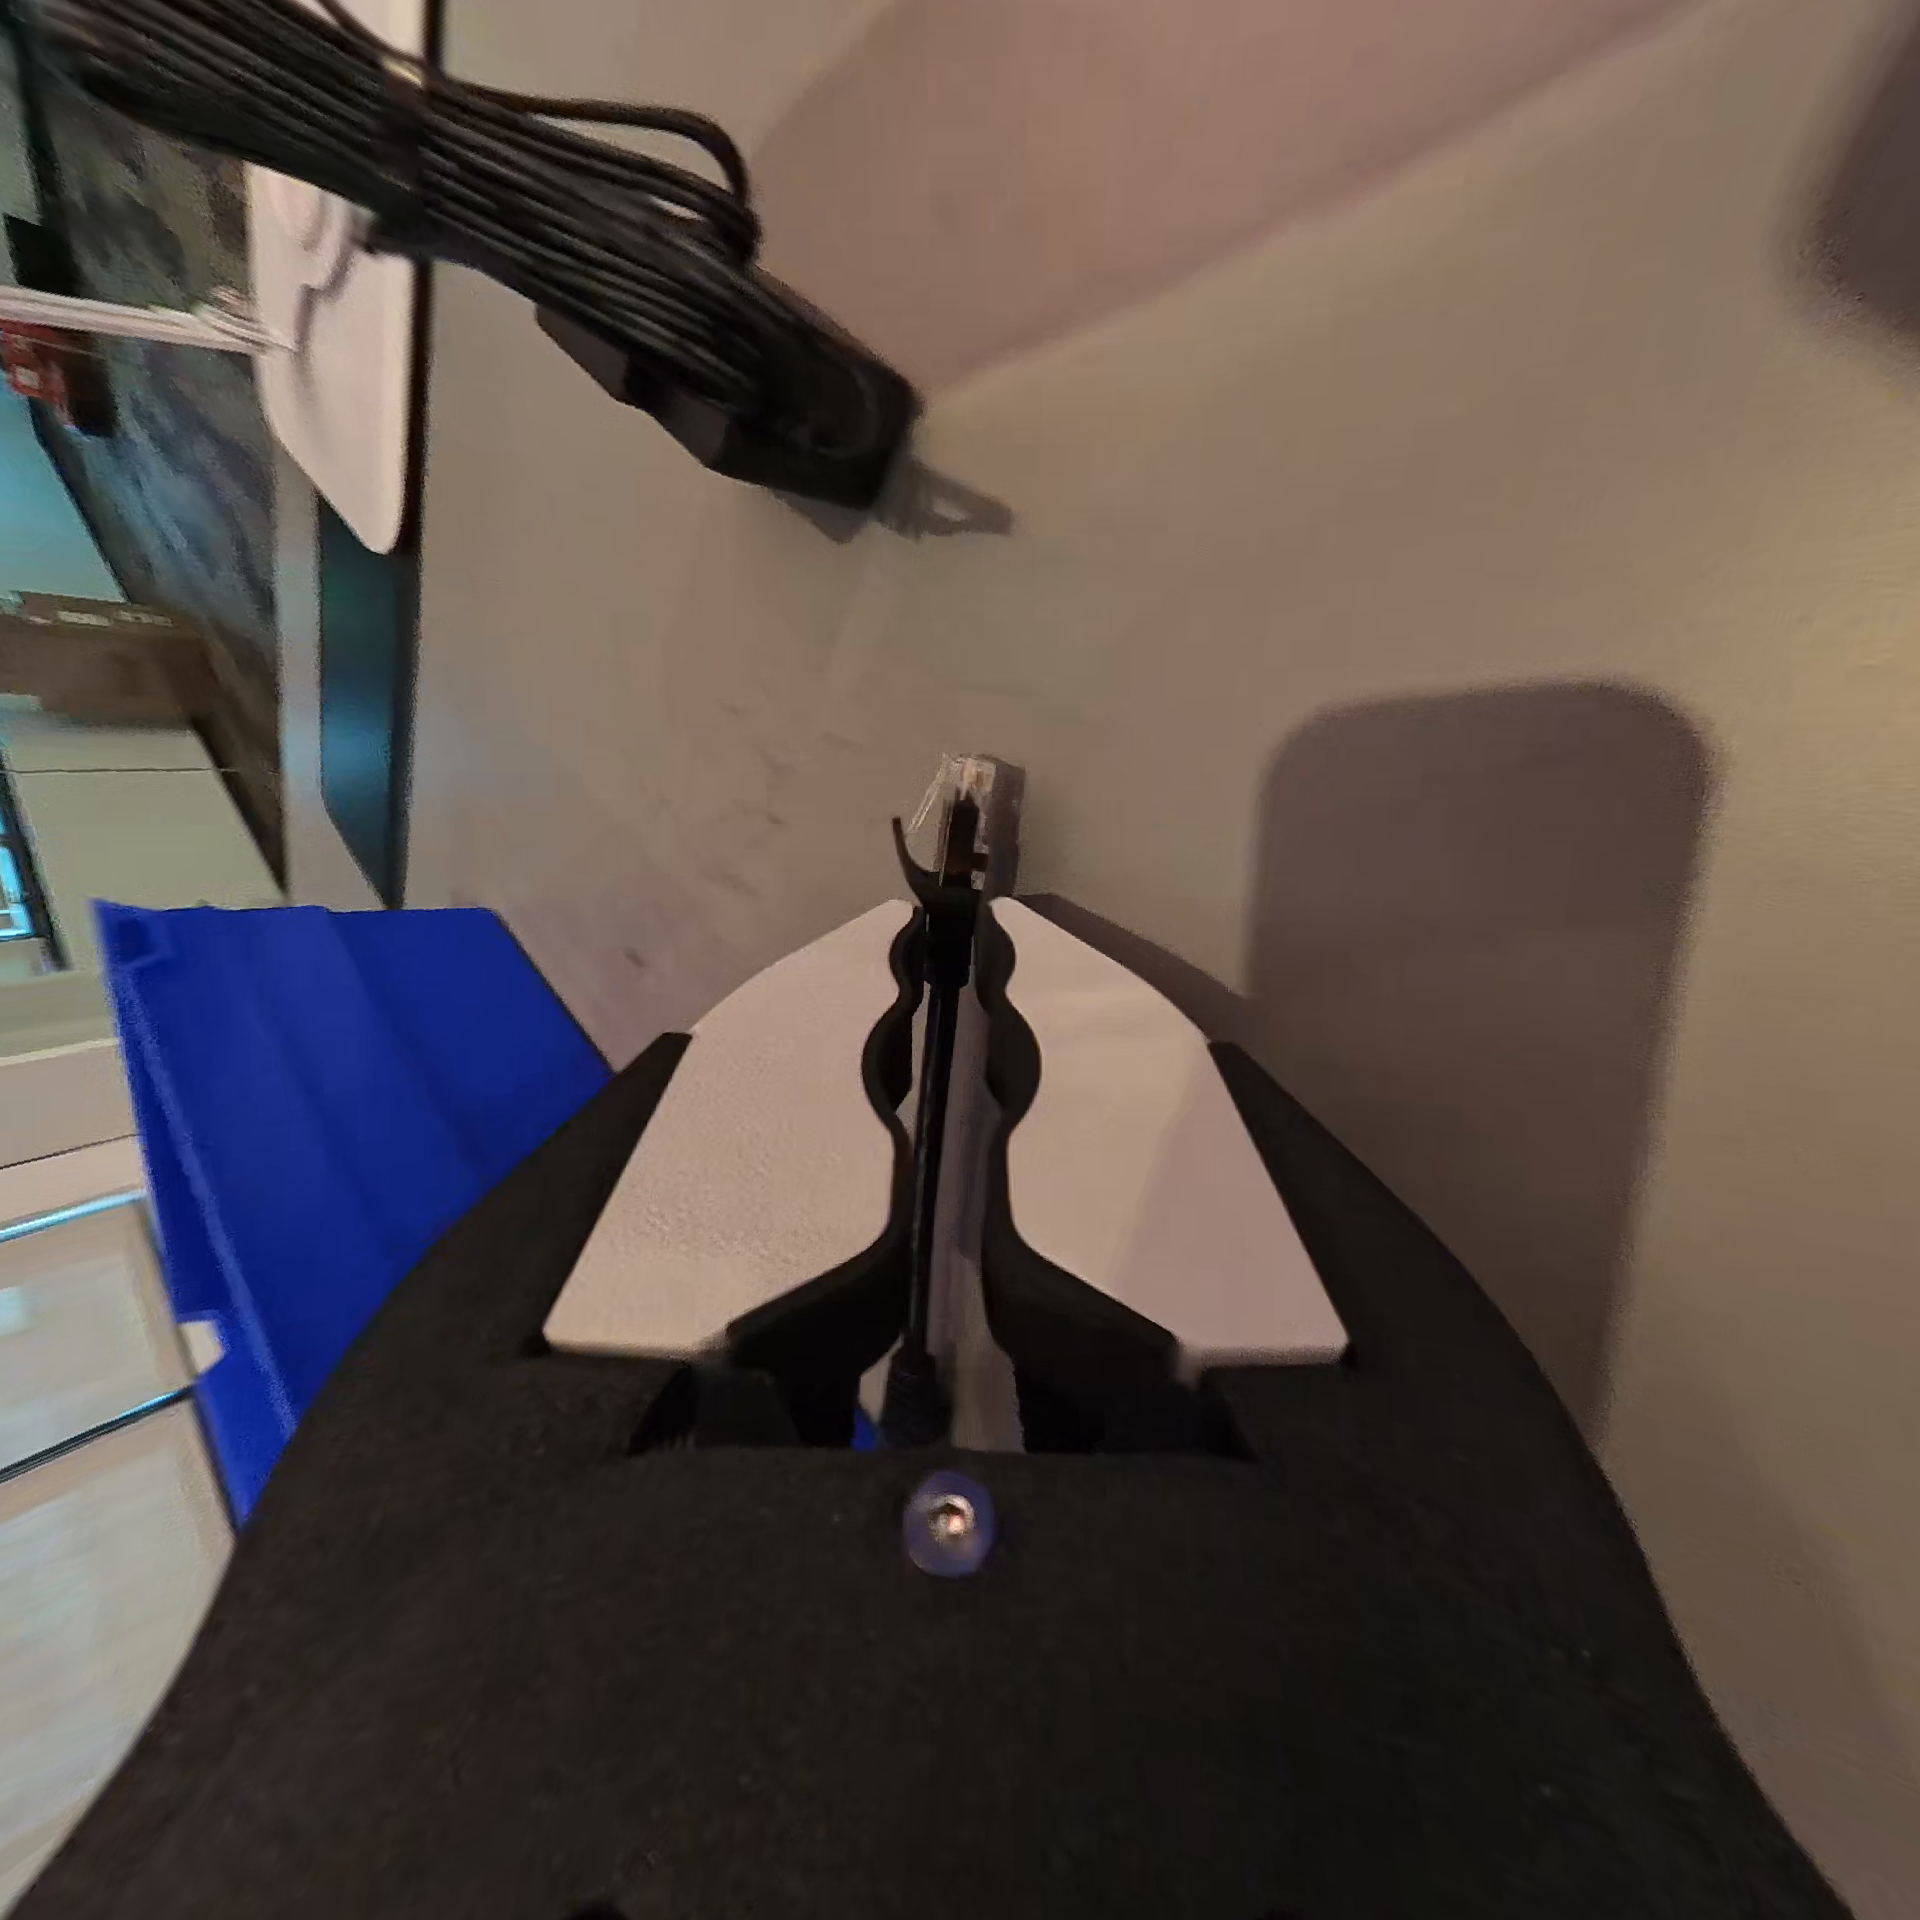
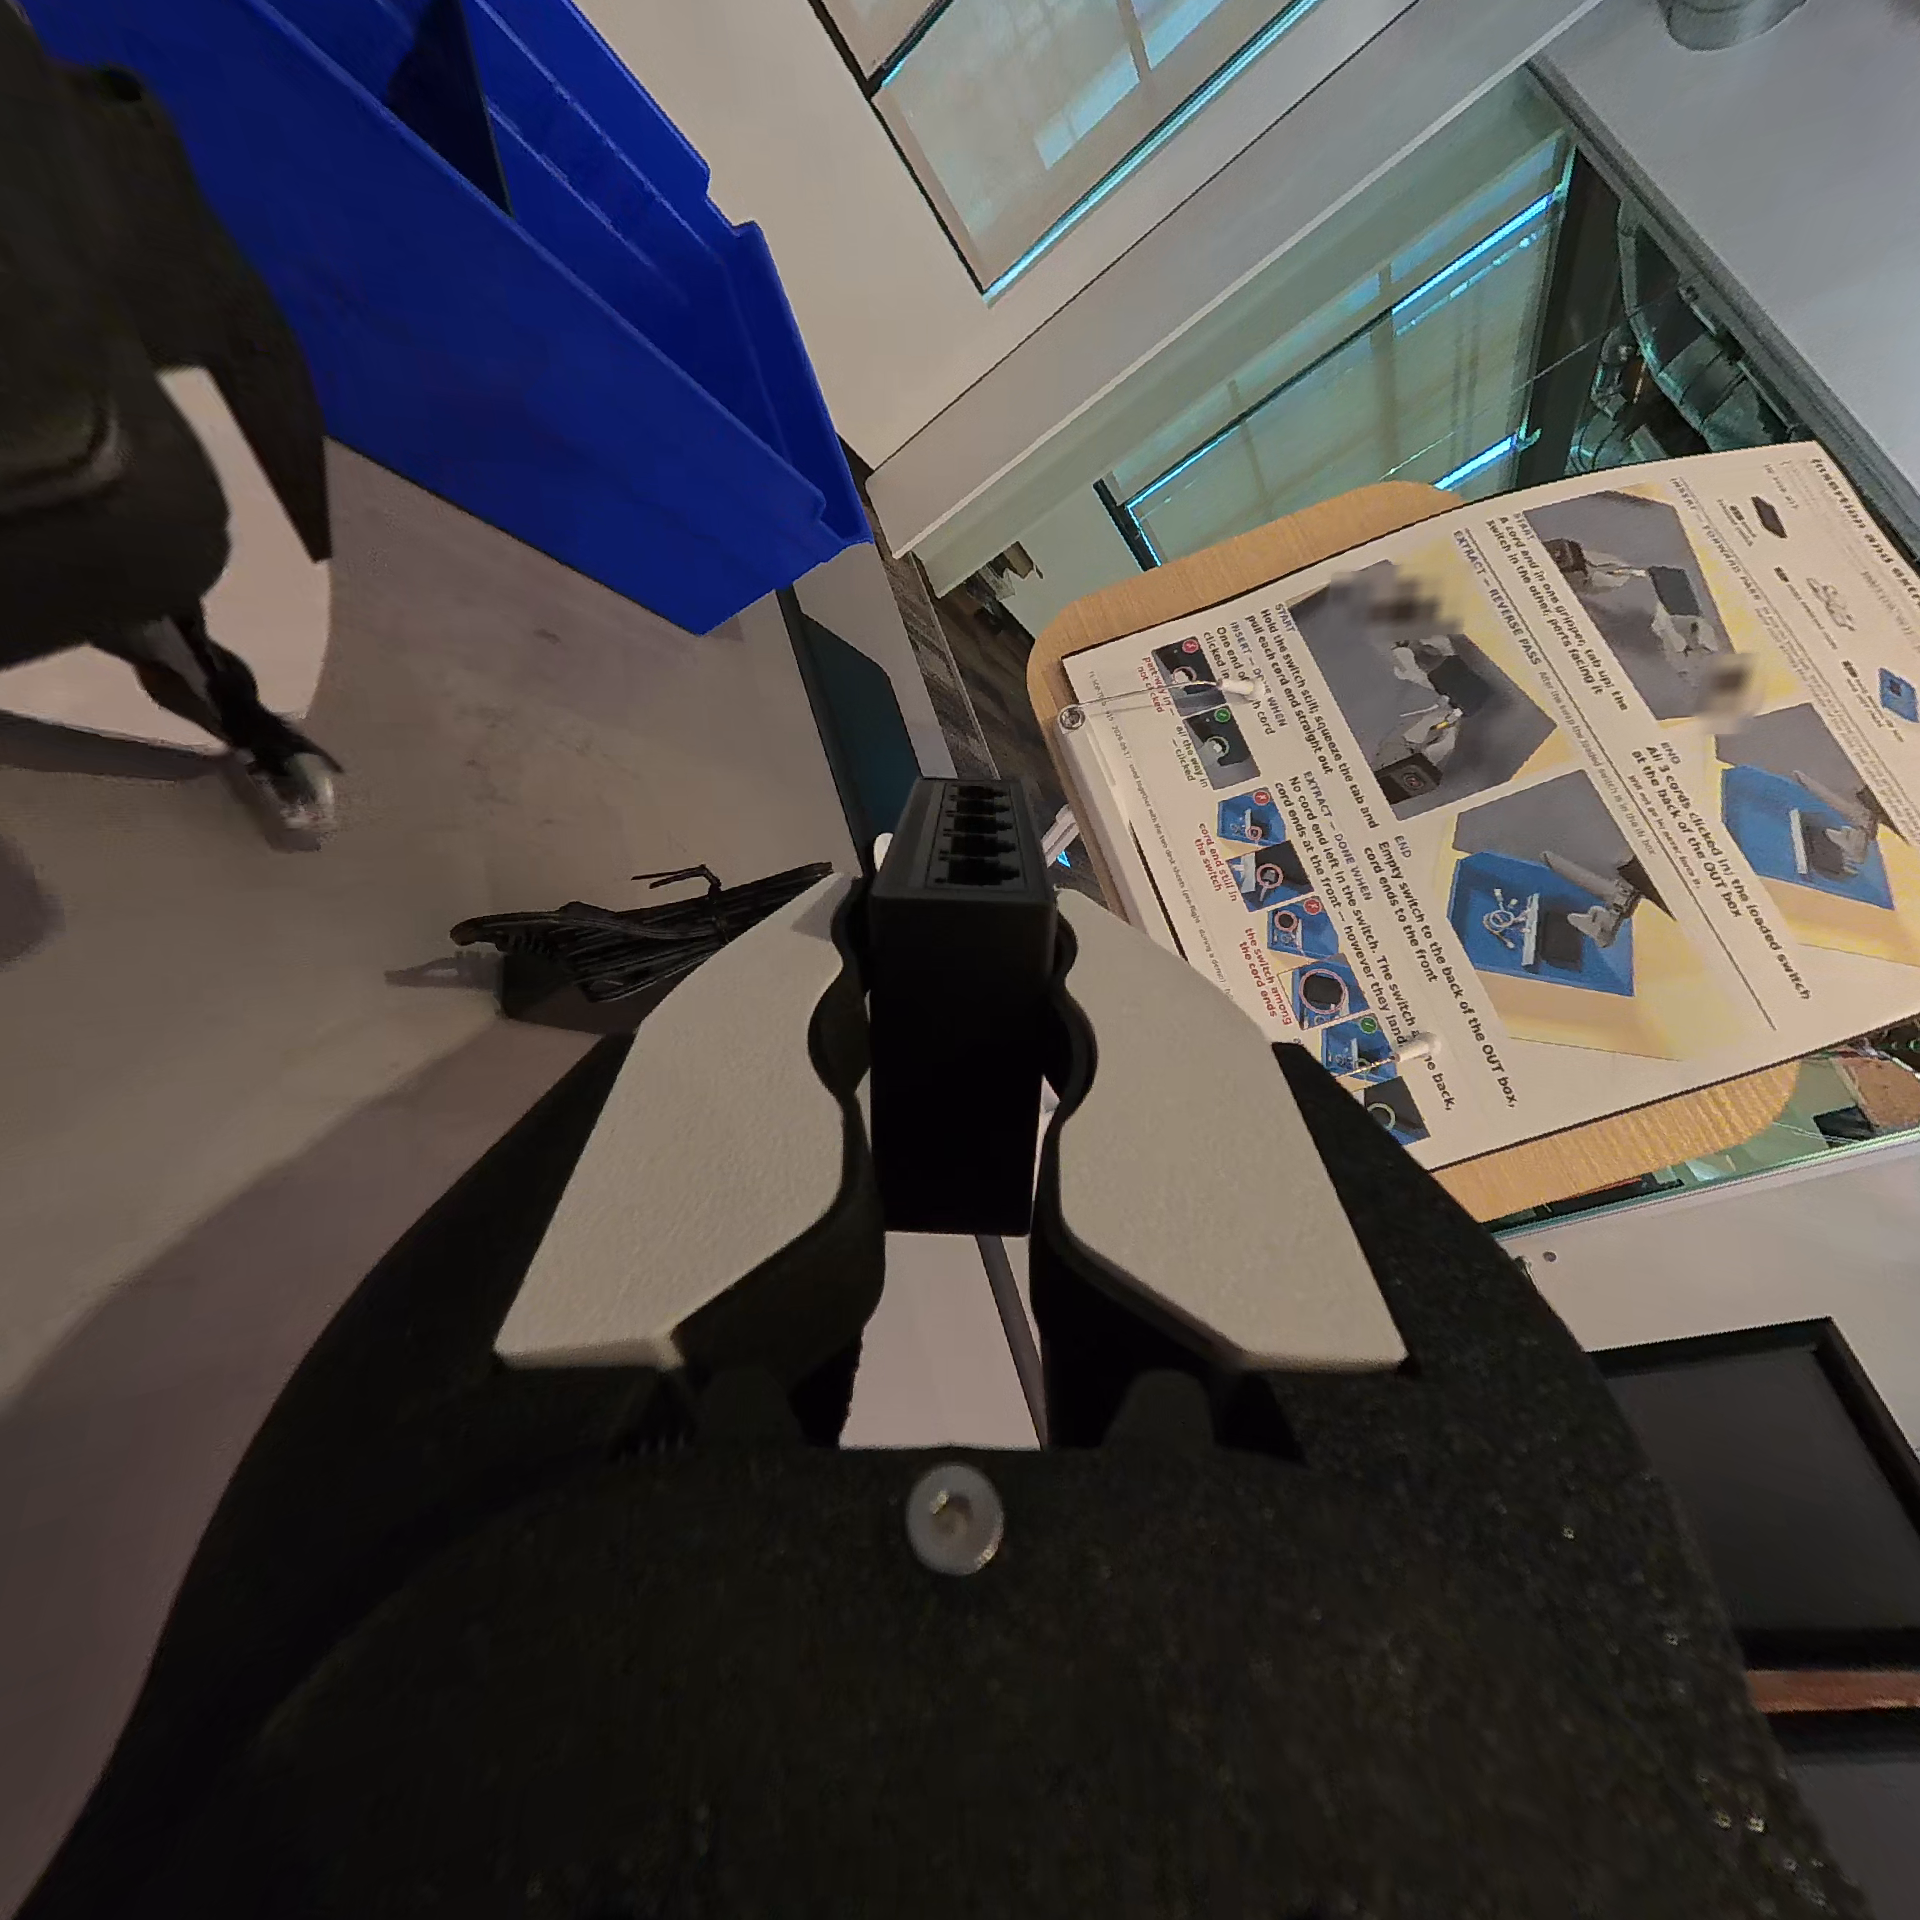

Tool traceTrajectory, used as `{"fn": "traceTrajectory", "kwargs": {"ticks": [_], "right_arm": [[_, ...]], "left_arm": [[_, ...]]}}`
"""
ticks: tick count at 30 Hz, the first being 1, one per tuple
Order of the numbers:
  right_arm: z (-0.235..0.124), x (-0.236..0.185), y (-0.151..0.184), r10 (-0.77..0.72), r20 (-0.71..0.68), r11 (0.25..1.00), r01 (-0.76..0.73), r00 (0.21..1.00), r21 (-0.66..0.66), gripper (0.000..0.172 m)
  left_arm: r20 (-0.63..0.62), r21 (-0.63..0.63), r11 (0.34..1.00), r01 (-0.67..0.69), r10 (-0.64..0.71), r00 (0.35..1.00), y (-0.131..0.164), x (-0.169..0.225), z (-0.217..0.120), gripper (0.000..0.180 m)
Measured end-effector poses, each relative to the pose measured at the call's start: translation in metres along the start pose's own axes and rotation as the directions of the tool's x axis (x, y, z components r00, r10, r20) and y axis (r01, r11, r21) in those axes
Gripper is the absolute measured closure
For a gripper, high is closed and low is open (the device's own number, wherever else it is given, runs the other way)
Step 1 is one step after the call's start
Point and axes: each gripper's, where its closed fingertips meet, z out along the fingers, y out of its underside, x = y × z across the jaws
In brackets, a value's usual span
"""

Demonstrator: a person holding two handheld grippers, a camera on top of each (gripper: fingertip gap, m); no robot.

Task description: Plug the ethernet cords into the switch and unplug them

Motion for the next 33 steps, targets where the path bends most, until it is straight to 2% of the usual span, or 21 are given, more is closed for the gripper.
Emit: {"fn": "traceTrajectory", "kwargs": {"ticks": [7,11,14,22,26,30,33], "right_arm": [[0.000,0.000,0.000,-0.001,-0.002,1.000,0.001,1.000,0.000,0.143],[0.000,0.000,0.001,-0.004,0.001,1.000,0.004,1.000,-0.005,0.143],[0.000,0.000,0.000,-0.005,0.001,1.000,0.005,1.000,-0.004,0.143],[0.000,0.001,0.002,0.000,0.002,1.000,0.000,1.000,-0.006,0.143],[0.001,0.000,0.003,0.000,0.006,1.000,0.001,1.000,-0.008,0.143],[0.001,0.000,0.003,0.002,0.010,1.000,-0.002,1.000,-0.008,0.143],[0.001,0.000,0.004,0.004,0.010,1.000,-0.004,1.000,-0.009,0.143]], "left_arm": [[-0.029,0.035,0.993,0.116,-0.115,0.993,0.000,0.010,-0.001,0.172],[-0.151,0.054,0.970,0.235,-0.225,0.963,-0.006,0.017,-0.008,0.154],[-0.220,0.054,0.954,0.296,-0.278,0.935,-0.007,0.019,-0.009,0.154],[-0.297,0.044,0.952,0.304,-0.278,0.914,-0.008,0.025,-0.012,0.156],[-0.403,0.047,0.941,0.336,-0.290,0.868,-0.010,0.023,-0.015,0.159],[-0.452,0.011,0.956,0.292,-0.256,0.855,-0.005,0.028,-0.010,0.164],[-0.478,0.007,0.950,0.313,-0.272,0.835,-0.008,0.029,-0.009,0.166]]}}
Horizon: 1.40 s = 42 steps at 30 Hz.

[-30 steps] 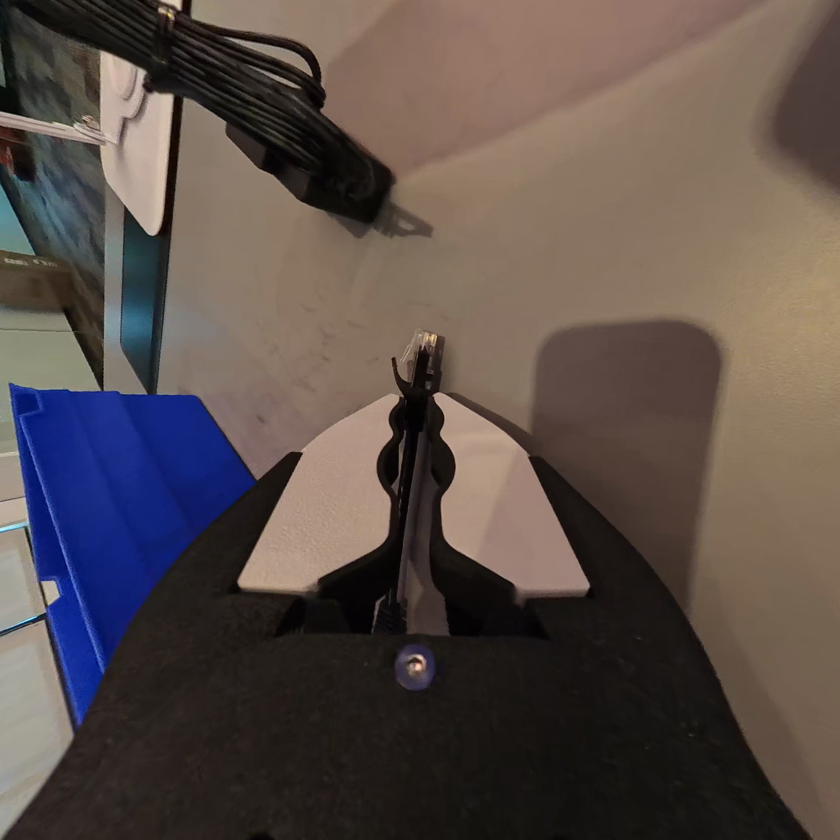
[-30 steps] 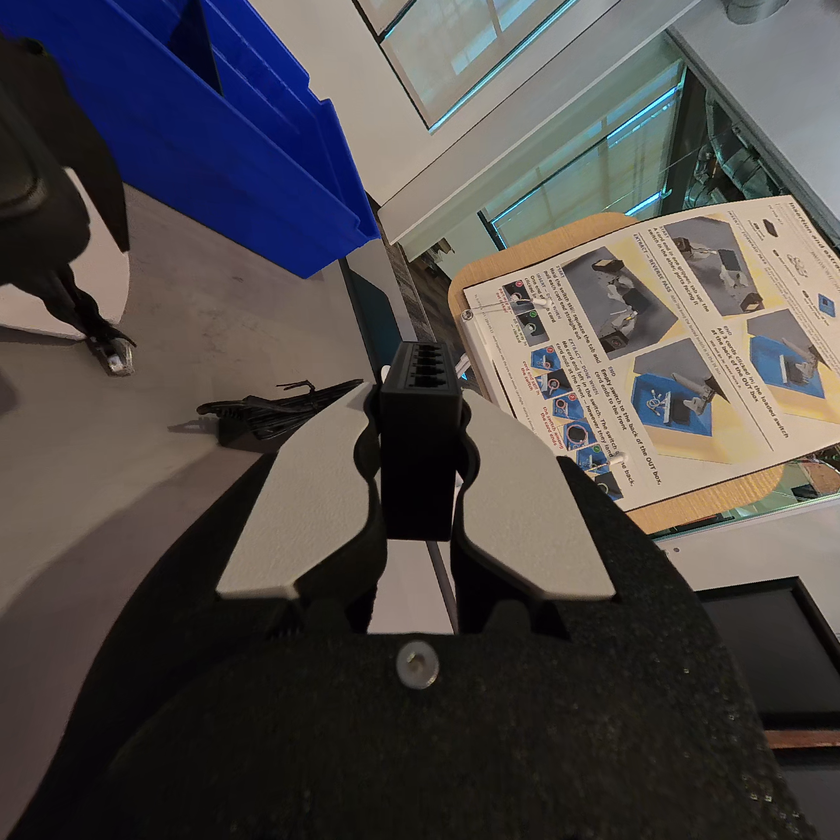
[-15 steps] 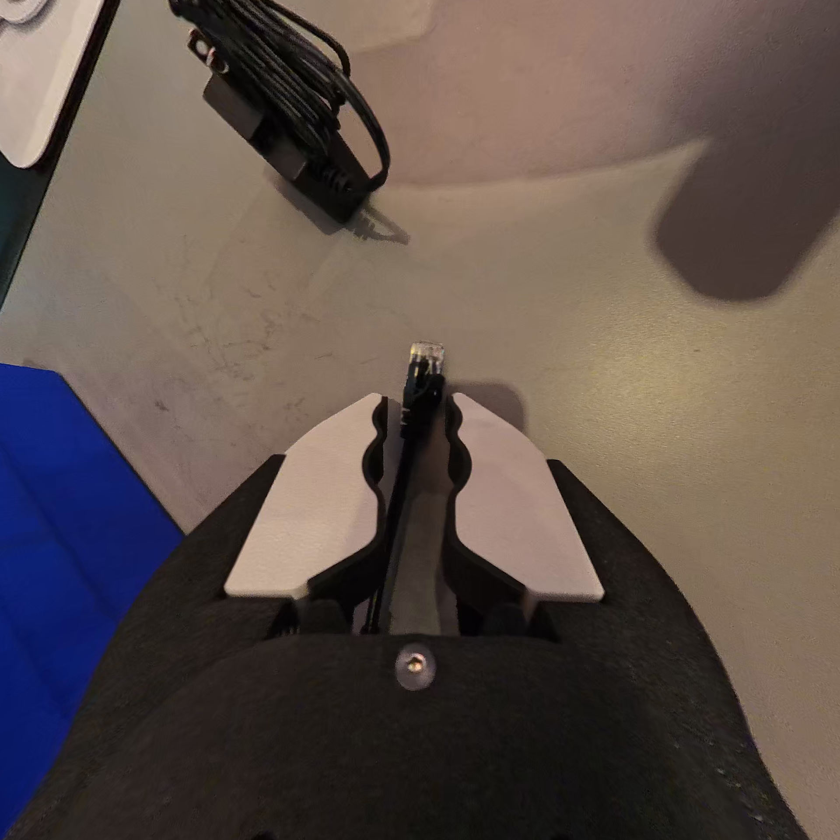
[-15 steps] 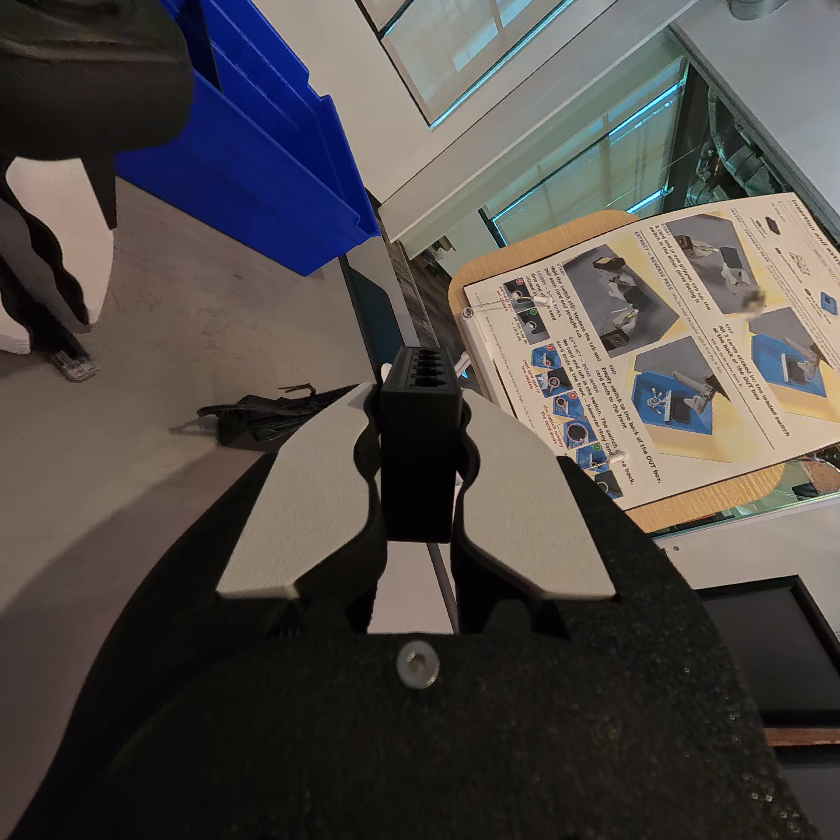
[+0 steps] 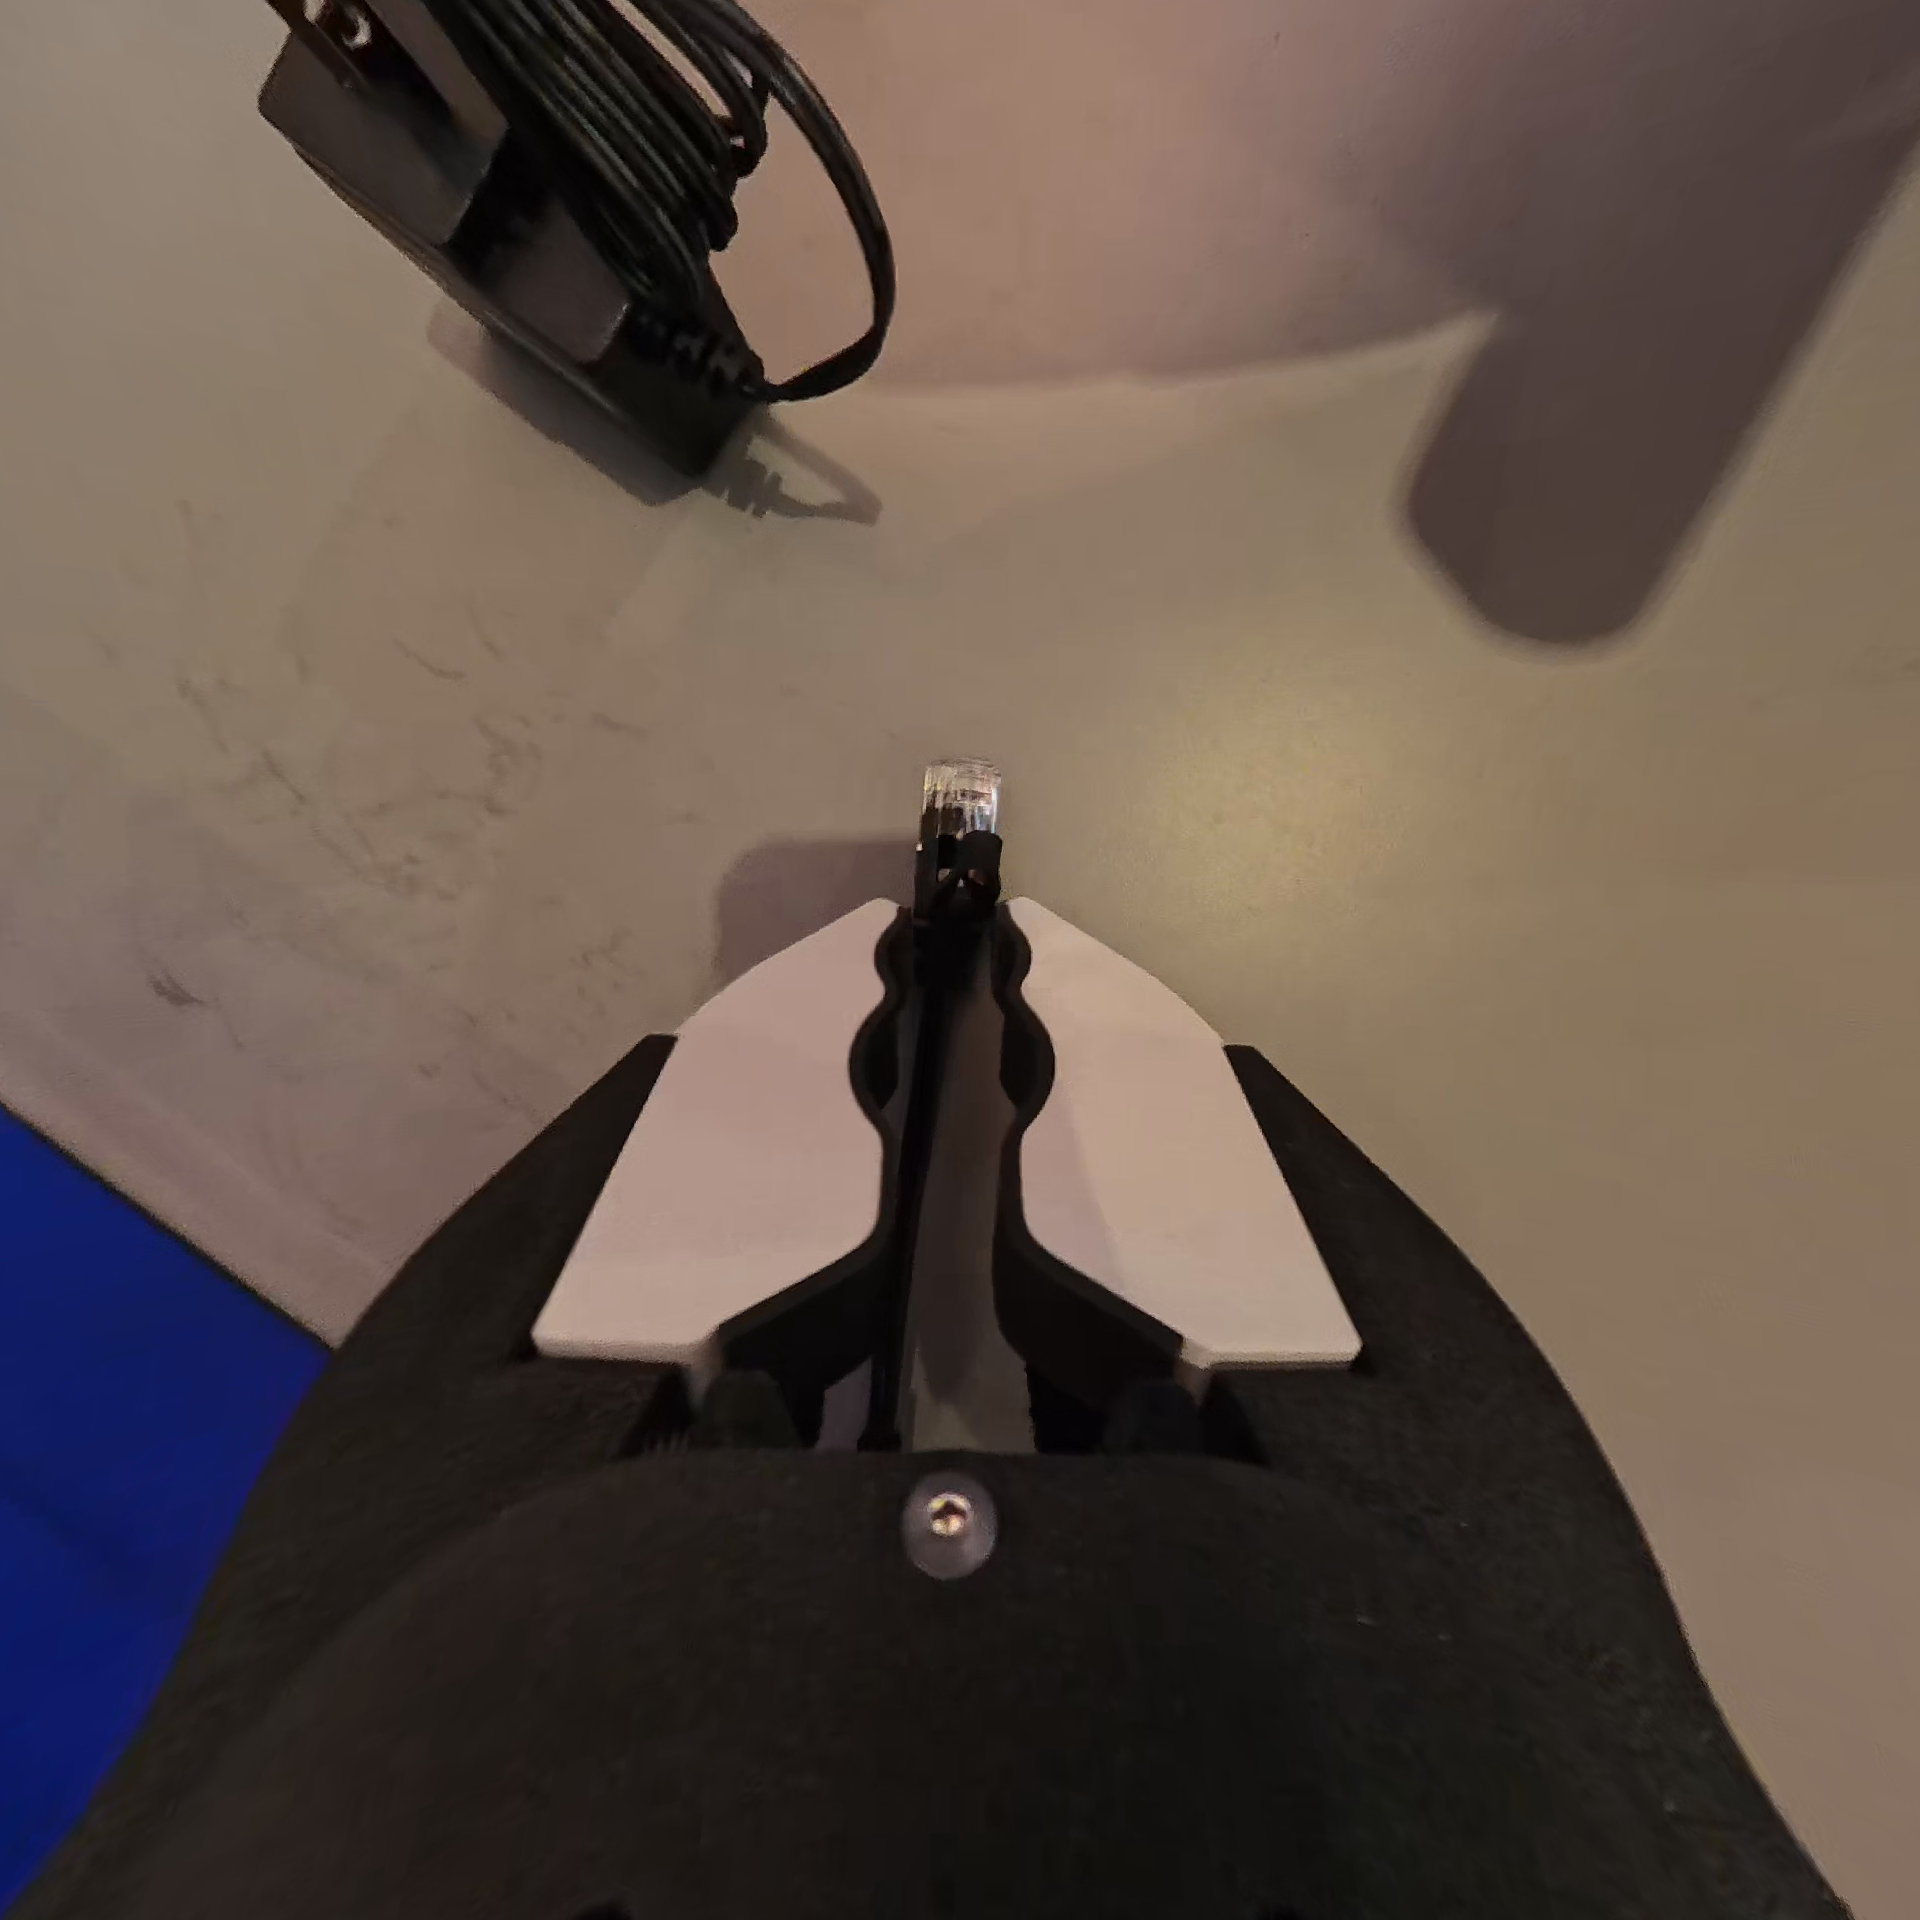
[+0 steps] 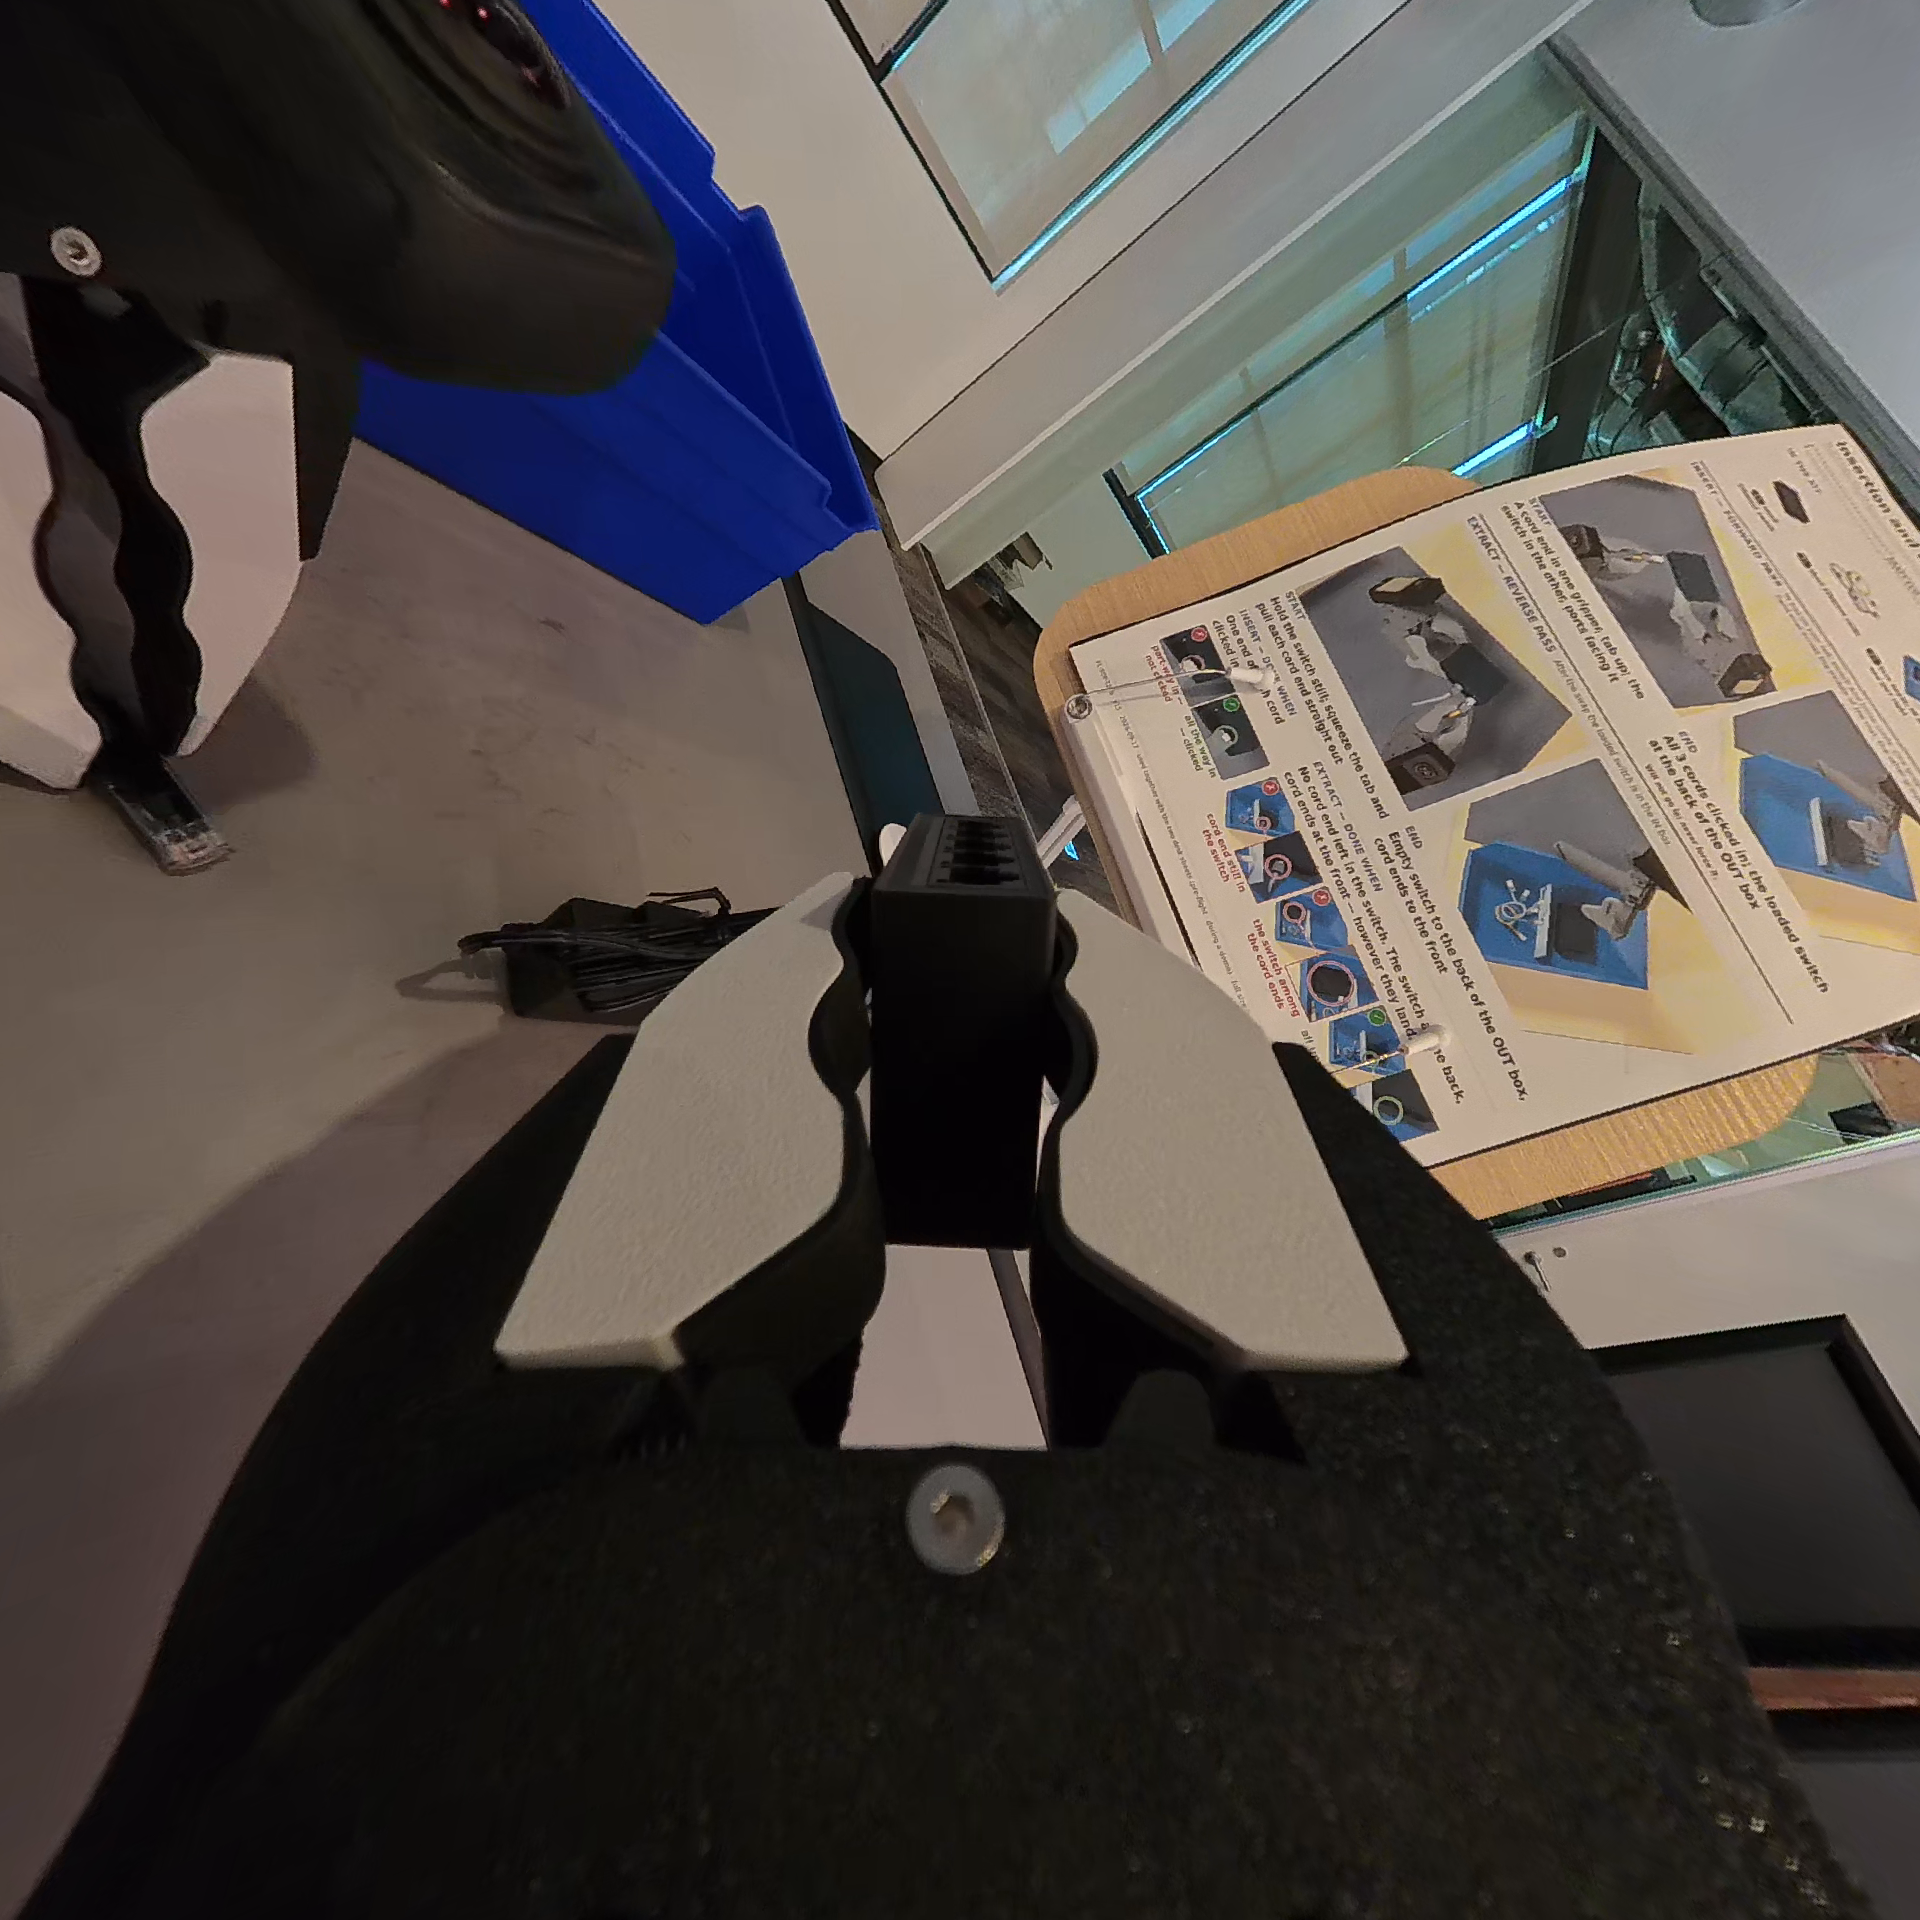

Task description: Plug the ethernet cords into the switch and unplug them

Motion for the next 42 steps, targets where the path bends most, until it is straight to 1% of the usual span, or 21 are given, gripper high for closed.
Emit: {"fn": "traceTrajectory", "kwargs": {"ticks": [3,5,11,13,14,20,28,33,38,42], "right_arm": [[0.000,0.000,0.000,0.002,0.002,1.000,-0.002,1.000,0.001,0.143],[0.000,0.000,0.000,0.003,0.002,1.000,-0.003,1.000,0.002,0.143],[0.001,-0.001,0.000,0.003,0.006,1.000,-0.003,1.000,0.001,0.143],[0.001,-0.001,0.000,0.001,0.006,1.000,-0.001,1.000,0.001,0.143],[0.000,-0.001,0.000,0.002,0.005,1.000,-0.002,1.000,0.001,0.143],[0.000,-0.002,0.001,0.010,0.021,1.000,-0.010,1.000,-0.003,0.143],[0.008,-0.021,0.011,0.026,0.118,0.998,-0.019,0.993,-0.059,0.143],[0.012,-0.039,0.024,0.034,0.179,0.994,-0.014,0.983,-0.111,0.143],[0.013,-0.065,0.039,0.009,0.245,0.986,0.032,0.969,-0.163,0.143],[0.011,-0.070,0.039,-0.061,0.210,0.984,0.094,0.976,-0.149,0.143]], "left_arm": [[-0.033,0.021,0.999,0.033,-0.032,0.999,-0.002,-0.001,0.002,0.166],[-0.039,0.030,0.999,0.039,-0.038,0.999,-0.003,-0.003,0.002,0.163],[-0.006,0.037,0.999,-0.004,0.004,1.000,-0.005,-0.007,0.002,0.156],[-0.013,0.053,0.999,-0.008,0.009,1.000,-0.008,-0.005,0.004,0.159],[-0.033,0.058,0.998,0.001,0.001,0.999,-0.009,-0.003,0.005,0.165],[-0.048,0.075,0.996,0.049,-0.045,0.998,-0.009,-0.003,0.005,0.166],[-0.007,0.107,0.991,0.079,-0.079,0.997,-0.011,-0.005,0.003,0.167],[-0.032,0.185,0.970,0.156,-0.153,0.988,-0.021,-0.009,-0.018,0.167],[-0.014,0.243,0.954,0.178,-0.180,0.983,-0.026,-0.011,-0.042,0.167],[-0.027,0.286,0.938,0.193,-0.194,0.981,-0.030,-0.010,-0.056,0.167]]}}
